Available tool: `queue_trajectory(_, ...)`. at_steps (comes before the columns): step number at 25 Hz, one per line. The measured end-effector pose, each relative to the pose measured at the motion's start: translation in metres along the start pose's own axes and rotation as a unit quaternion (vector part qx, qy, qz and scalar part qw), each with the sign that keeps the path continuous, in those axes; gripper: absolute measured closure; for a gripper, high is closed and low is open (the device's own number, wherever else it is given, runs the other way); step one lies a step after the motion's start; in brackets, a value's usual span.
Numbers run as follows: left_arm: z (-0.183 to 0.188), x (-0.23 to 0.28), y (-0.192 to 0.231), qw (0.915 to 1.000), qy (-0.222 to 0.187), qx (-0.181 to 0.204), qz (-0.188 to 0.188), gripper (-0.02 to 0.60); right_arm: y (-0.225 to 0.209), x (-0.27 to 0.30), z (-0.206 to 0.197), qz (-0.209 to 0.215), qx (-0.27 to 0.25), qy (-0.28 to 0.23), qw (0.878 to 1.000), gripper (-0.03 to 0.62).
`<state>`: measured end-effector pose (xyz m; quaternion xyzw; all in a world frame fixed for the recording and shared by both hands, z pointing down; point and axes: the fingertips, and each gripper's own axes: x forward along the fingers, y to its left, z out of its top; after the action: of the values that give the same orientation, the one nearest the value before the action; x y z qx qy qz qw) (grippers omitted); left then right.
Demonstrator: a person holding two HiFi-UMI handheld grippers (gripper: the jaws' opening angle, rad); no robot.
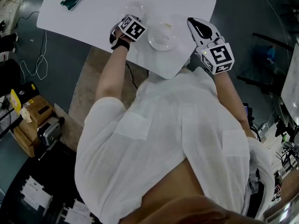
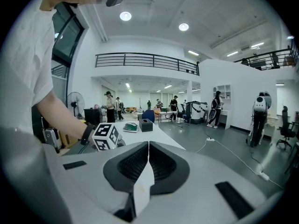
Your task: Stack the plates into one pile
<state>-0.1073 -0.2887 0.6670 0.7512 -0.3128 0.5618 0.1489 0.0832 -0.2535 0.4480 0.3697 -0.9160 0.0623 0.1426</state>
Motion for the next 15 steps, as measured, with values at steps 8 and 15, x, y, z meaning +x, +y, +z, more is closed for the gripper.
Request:
queue_trajectory(8, 0.026, -0.030, -0.059, 0.9990, -0.023, 0.037, 0.006, 0.540, 0.023, -0.002, -0.003, 0.013, -0.001, 0.001, 1.000, 0.566)
queue_trajectory(15, 0.041, -0.053, -0.092, 0.9922, -0.047, 0.102, 0.055, 0.554, 0.046, -0.002, -0.001, 0.019, -0.001, -0.006, 1.000, 0.566)
